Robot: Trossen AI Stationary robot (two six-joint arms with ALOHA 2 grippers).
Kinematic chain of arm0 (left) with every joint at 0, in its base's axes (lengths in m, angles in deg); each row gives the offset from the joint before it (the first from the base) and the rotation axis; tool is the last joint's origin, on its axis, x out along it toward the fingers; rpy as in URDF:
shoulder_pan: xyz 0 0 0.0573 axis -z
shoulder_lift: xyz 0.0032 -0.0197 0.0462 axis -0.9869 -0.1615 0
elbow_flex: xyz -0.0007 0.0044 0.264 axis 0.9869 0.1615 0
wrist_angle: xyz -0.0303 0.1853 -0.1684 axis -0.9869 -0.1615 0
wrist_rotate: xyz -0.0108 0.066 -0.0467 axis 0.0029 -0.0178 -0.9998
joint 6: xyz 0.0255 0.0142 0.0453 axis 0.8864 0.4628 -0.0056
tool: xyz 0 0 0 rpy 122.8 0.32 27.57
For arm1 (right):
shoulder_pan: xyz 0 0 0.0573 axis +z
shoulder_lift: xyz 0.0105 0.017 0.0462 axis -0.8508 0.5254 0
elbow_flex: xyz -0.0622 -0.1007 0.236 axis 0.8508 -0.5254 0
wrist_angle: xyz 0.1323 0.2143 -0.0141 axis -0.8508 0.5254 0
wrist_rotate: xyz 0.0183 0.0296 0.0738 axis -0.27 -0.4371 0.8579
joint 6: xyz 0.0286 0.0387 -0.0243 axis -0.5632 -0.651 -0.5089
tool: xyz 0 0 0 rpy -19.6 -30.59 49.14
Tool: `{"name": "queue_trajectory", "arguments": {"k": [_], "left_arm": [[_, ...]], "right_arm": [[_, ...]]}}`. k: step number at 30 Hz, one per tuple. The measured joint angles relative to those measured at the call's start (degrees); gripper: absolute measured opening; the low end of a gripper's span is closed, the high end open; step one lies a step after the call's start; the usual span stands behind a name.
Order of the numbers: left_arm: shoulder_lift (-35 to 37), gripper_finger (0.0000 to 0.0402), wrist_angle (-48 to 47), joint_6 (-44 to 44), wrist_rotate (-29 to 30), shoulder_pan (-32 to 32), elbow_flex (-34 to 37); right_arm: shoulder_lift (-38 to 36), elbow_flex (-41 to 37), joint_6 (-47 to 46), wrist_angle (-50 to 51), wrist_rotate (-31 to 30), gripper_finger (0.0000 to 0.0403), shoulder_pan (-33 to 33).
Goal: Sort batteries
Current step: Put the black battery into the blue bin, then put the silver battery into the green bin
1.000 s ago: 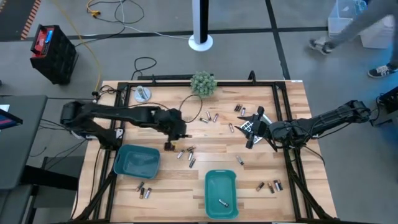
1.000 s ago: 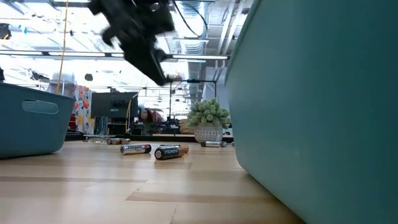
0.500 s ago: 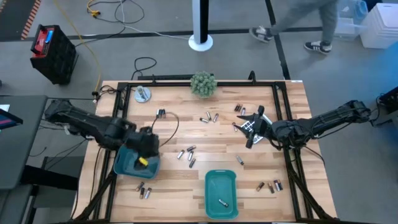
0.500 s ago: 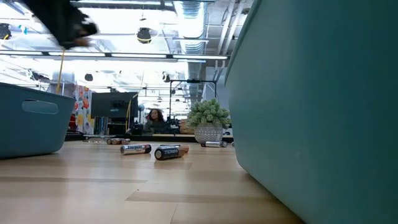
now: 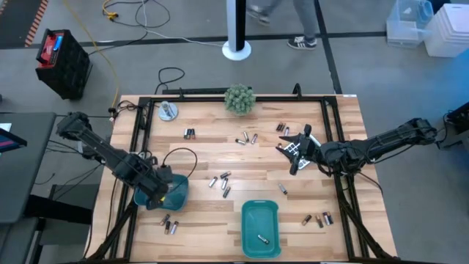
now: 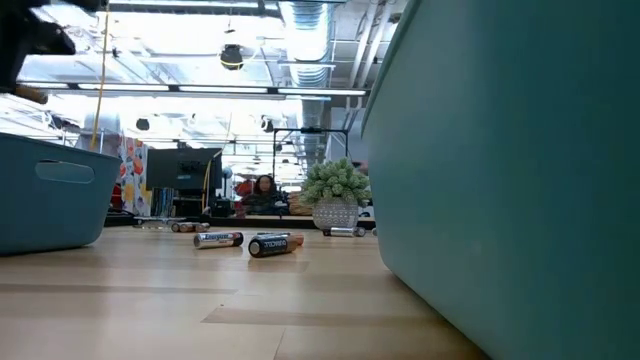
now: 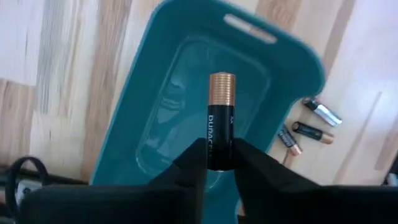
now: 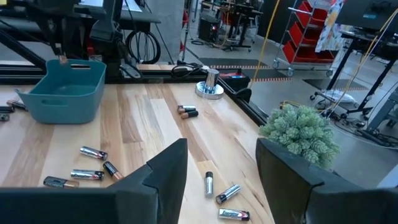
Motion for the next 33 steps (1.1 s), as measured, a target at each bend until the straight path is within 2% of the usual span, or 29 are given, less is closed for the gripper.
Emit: {"name": "queue_trajectory", "arguments": {"k": [4, 8, 13, 19, 29, 33], "left_arm": [[0.0, 0.0175, -0.9, -3.5, -0.3, 1.3, 3.4], [0.0, 0.0216, -0.8, -5.8, -0.2, 1.9, 4.4], [0.0, 0.0218, 0.7, -8.0, 5.6, 2.3, 4.5], [0.0, 0.0207, 8.5, -4.5, 15.6, 3.2, 4.5], [0.0, 0.0206, 17.0, -3.1, 33.4, 3.2, 5.5], [0.0, 0.0206, 25.3, 1.6, 35.5, 3.2, 8.8]], "right_arm": [[0.0, 0.0, -0.1, 0.0, 0.0, 0.0214, 0.0], [0.0, 0.0, -0.2, 0.1, 0.0, 0.0217, 0.0], [0.0, 0.0, -5.4, 6.8, 0.2, 0.0218, -1.6], [0.6, 0.0, -15.9, 17.9, 2.5, 0.0217, -7.3], [6.9, 0.0, -22.1, 22.4, 10.9, 0.0217, -16.3], [11.6, 0.4, -18.8, 20.8, 15.0, 0.0217, -19.0]]}}
